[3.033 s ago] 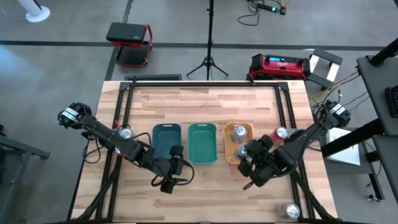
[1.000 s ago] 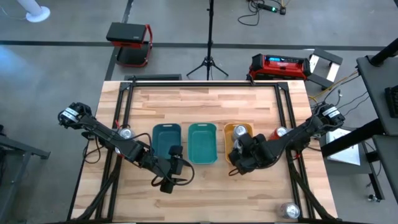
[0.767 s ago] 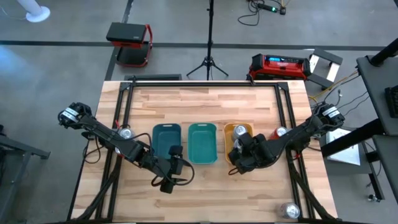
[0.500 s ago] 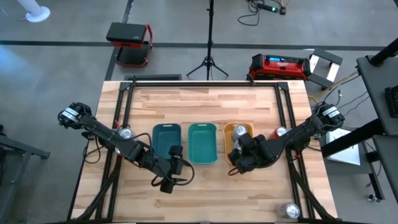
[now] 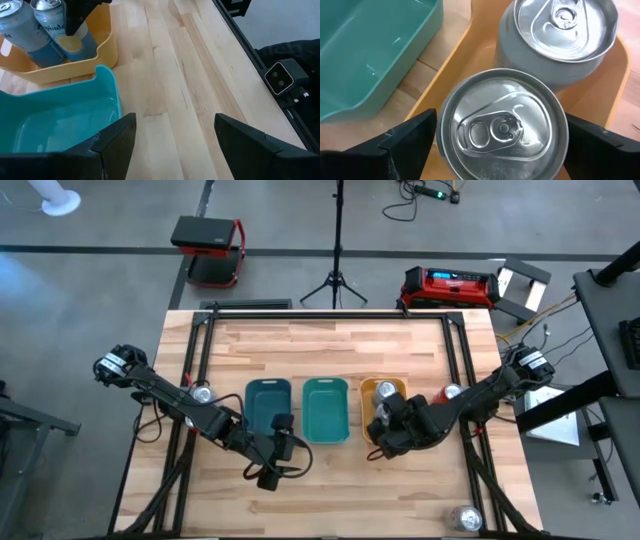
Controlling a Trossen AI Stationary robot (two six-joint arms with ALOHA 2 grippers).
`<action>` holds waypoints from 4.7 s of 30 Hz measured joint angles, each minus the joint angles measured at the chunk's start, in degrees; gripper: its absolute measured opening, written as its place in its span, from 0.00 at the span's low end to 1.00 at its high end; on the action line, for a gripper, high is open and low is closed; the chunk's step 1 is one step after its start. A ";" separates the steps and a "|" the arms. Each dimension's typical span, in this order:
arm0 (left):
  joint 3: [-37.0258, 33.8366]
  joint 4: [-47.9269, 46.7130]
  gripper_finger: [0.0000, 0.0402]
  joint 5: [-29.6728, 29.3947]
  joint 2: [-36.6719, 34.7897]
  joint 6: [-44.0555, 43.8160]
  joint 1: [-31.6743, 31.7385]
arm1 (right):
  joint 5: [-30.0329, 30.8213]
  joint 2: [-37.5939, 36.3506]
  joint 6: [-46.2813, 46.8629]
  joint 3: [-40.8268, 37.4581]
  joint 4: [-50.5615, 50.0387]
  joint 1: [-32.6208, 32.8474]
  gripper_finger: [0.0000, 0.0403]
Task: Sort soda cans
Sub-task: Put the blue-white soda can into the yellow bin, then put the left orange soda can into the blue bin
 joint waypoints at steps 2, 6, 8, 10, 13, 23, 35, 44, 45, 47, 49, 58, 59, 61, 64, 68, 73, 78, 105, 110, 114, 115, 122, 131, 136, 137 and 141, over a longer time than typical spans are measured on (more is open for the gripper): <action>0.00 -0.18 0.63 0.00 0.00 0.00 0.00 | -0.37 -0.40 -0.50 0.98 -1.86 0.00 0.90; 0.00 -0.49 0.63 0.00 0.00 0.00 0.00 | -0.43 -1.13 -0.89 6.34 -10.15 0.17 0.90; 0.00 -0.25 0.63 0.00 0.00 0.00 0.00 | -0.41 -1.13 -1.40 10.15 -14.86 0.17 0.90; 0.00 0.66 0.63 -0.01 0.00 0.24 0.00 | -0.39 -1.14 -2.69 14.10 -18.69 0.17 0.90; 0.00 3.47 0.63 -0.04 0.00 1.61 -0.15 | -0.43 -1.18 -5.51 19.14 -21.39 0.17 0.90; 0.00 6.57 0.63 -0.07 -0.54 5.06 -3.25 | -15.71 -1.18 -15.31 28.76 -24.02 2.45 0.90; 0.00 7.14 0.63 -0.20 -1.57 5.40 -6.32 | -18.61 -0.90 -1.97 28.83 -23.98 16.11 0.90; 0.00 7.49 0.63 -0.22 -1.60 4.90 -6.27 | -17.94 3.20 6.77 32.04 -22.11 23.44 0.90; 0.00 7.49 0.63 -0.22 -1.60 4.88 -6.27 | -17.94 4.11 6.68 33.25 -22.08 23.73 0.90; 0.00 7.49 0.63 -0.22 -1.60 4.81 -6.27 | -17.96 6.25 6.20 36.40 -22.15 24.05 0.90; 0.00 7.49 0.63 -0.22 -1.60 4.79 -6.27 | -18.33 8.69 5.06 40.29 -22.55 24.09 0.90; 0.00 7.45 0.63 -0.22 -1.60 5.37 -6.27 | -22.46 20.39 3.18 60.89 -34.27 24.65 0.90; 0.00 7.45 0.63 -0.22 -1.60 5.48 -6.27 | -22.43 21.28 3.20 62.61 -35.86 24.89 0.90; 0.00 7.42 0.63 -0.20 -1.60 5.51 -6.27 | -22.43 22.89 3.61 64.79 -38.14 25.67 0.90; 0.00 7.39 0.63 -0.20 -1.60 5.51 -6.27 | -22.46 23.93 4.54 64.72 -37.89 27.27 0.90; 0.00 5.87 0.63 -0.13 -1.60 4.09 -6.32 | -22.41 24.72 8.72 62.58 -37.96 29.79 0.90; 0.00 7.90 0.63 -0.16 -1.60 3.15 -7.11 | -22.22 24.94 16.45 57.79 -38.03 32.49 0.90; 0.00 11.43 0.63 -0.18 -1.49 3.57 -7.79 | -21.98 24.94 21.56 52.21 -37.29 34.00 0.90; 10.52 -53.11 0.63 -6.48 -5.02 -64.04 -10.60 | -7.19 24.94 -37.97 36.94 4.39 23.02 0.90; 16.25 -70.61 0.63 -4.63 -5.05 -78.47 -10.60 | -7.16 24.94 -42.96 36.34 4.39 22.58 0.90; 16.65 -77.68 0.63 -0.51 -5.11 -88.00 -10.55 | -6.75 24.94 -45.63 35.53 4.48 22.36 0.90; 15.91 -77.00 0.63 0.48 -5.43 -89.28 -10.56 | -6.75 24.94 -46.29 35.32 4.48 22.36 0.90; 9.01 -76.13 0.65 7.94 -4.72 -100.25 -11.47 | -5.85 24.94 -49.57 34.69 4.57 22.27 0.90; 5.35 -74.56 0.74 18.18 -2.45 -112.37 -17.72 | -5.83 24.92 -54.62 34.40 4.37 22.20 0.90; 4.36 -75.37 0.75 12.29 -2.23 -123.45 -21.19 | -5.77 24.92 -55.16 34.32 4.61 22.01 0.90; 4.03 -76.00 0.75 11.29 -1.98 -125.66 -21.87 | -5.77 24.92 -55.15 34.24 4.54 22.01 0.90; 2.14 -75.15 0.75 10.85 -0.22 -126.80 -21.99 | -5.77 24.92 -55.95 34.21 4.61 22.14 0.90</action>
